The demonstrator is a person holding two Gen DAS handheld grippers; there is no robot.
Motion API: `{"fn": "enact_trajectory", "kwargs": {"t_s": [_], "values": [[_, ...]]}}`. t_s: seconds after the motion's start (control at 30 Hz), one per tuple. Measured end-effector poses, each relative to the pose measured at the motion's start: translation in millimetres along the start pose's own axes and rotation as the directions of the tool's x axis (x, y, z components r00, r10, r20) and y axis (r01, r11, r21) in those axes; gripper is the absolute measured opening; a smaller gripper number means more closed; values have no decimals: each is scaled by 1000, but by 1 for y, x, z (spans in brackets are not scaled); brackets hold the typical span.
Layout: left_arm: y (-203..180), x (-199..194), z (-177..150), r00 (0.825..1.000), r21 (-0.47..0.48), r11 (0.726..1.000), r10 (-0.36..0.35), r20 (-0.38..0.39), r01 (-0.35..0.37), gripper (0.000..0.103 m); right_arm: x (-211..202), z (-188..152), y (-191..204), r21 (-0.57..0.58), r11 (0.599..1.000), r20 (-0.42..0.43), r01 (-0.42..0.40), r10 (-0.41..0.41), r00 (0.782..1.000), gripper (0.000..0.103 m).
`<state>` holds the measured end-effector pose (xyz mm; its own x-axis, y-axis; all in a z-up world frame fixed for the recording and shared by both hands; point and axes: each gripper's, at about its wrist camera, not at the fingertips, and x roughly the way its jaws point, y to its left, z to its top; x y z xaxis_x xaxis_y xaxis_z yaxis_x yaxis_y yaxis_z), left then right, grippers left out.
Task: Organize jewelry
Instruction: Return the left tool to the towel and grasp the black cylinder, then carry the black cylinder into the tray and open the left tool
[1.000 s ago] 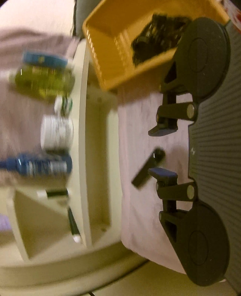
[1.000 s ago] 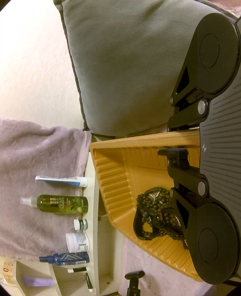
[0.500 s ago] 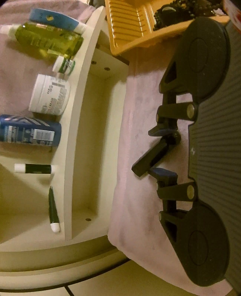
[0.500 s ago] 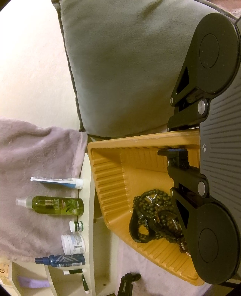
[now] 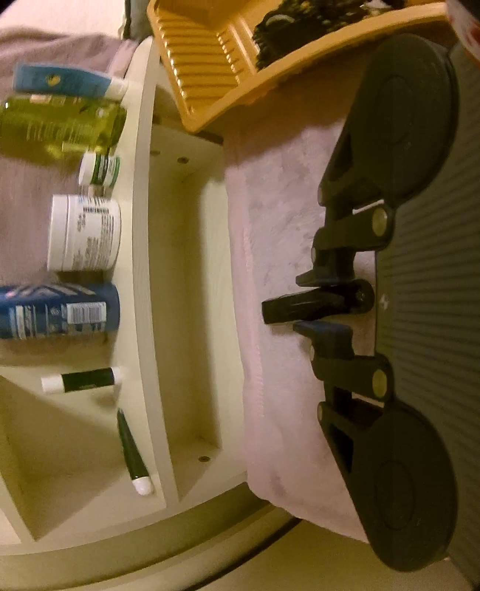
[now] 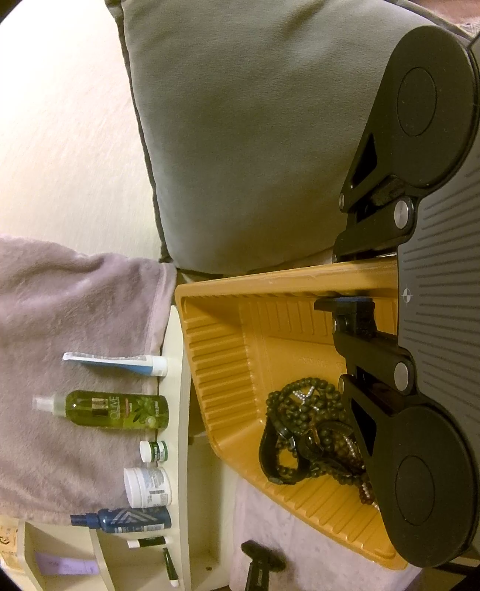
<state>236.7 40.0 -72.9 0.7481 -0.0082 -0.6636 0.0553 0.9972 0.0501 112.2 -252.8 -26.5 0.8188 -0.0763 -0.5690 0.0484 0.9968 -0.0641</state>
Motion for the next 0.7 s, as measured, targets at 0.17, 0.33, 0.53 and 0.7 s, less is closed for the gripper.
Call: {"fn": "enact_trajectory", "kwargs": {"t_s": [0.17,0.33,0.53,0.7], "values": [[-1,-17,-1,999,37,999,-28,14,28,15,-1,0,0,1,1000,4,-2,2,1000,4],[-9,-37,-2,996,55,995,-85,24,83,15,-2,0,1,1,1000,12,-4,4,1000,4],[-26,-60,-2,985,63,984,-168,37,165,15,-4,-1,1,1,1000,20,-8,8,1000,4],[-46,-78,4,967,74,966,-250,55,246,15,-3,0,1,1,1000,22,-10,10,1000,4]]}}
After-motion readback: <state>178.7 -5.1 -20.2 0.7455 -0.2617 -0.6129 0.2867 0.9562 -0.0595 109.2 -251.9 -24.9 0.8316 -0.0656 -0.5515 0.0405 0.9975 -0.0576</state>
